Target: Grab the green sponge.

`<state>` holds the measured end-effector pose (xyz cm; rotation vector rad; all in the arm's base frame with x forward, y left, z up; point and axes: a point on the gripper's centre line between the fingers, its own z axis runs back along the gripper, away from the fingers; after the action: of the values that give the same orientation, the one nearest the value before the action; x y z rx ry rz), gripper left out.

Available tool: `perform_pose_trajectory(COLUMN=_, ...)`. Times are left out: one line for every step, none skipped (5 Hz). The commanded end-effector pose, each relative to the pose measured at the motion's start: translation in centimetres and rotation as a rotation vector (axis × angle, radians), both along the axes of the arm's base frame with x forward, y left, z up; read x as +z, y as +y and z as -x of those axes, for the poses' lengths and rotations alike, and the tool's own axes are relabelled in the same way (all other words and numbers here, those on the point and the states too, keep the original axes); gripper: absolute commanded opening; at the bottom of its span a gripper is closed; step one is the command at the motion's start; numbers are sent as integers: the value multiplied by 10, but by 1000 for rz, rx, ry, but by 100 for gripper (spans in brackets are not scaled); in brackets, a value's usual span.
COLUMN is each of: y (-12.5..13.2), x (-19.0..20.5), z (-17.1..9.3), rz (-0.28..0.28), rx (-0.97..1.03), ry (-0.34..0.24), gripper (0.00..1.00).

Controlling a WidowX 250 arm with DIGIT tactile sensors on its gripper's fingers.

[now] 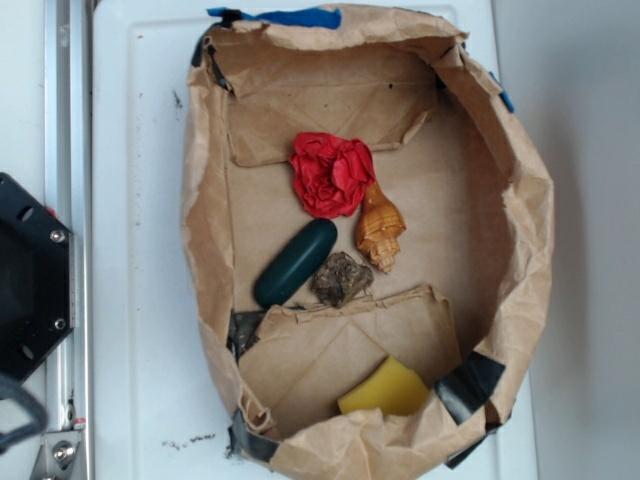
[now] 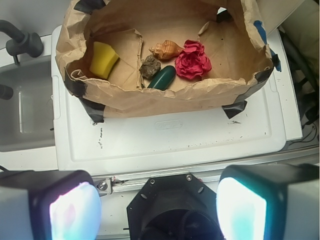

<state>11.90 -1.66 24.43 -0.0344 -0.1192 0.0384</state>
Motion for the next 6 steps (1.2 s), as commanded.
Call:
perform_pose_trajectory(y=0, x=0, z=0, rz=0, rx=0, ry=0, gripper=100)
perform_pose_trajectory(y=-10, x=1, z=-37, rz=20, rx=-19, ry=-82, gripper=100)
perform_pose_trajectory(y=-10, x=-3, z=-66, rz=33, rx=-1, ry=-107, gripper=100)
perform_pose_trajectory(y=-11, x=-15, z=-82, rz=37, rx=36, ry=-68, gripper=100)
perform_pose_trajectory(y=-11, x=-29, z=-96, rz=83, rx=170, ry=-12, gripper=100)
perform_pose_trajectory(y=-14, x=-38, z=-103, rz=188, rx=227, ry=41, gripper=100)
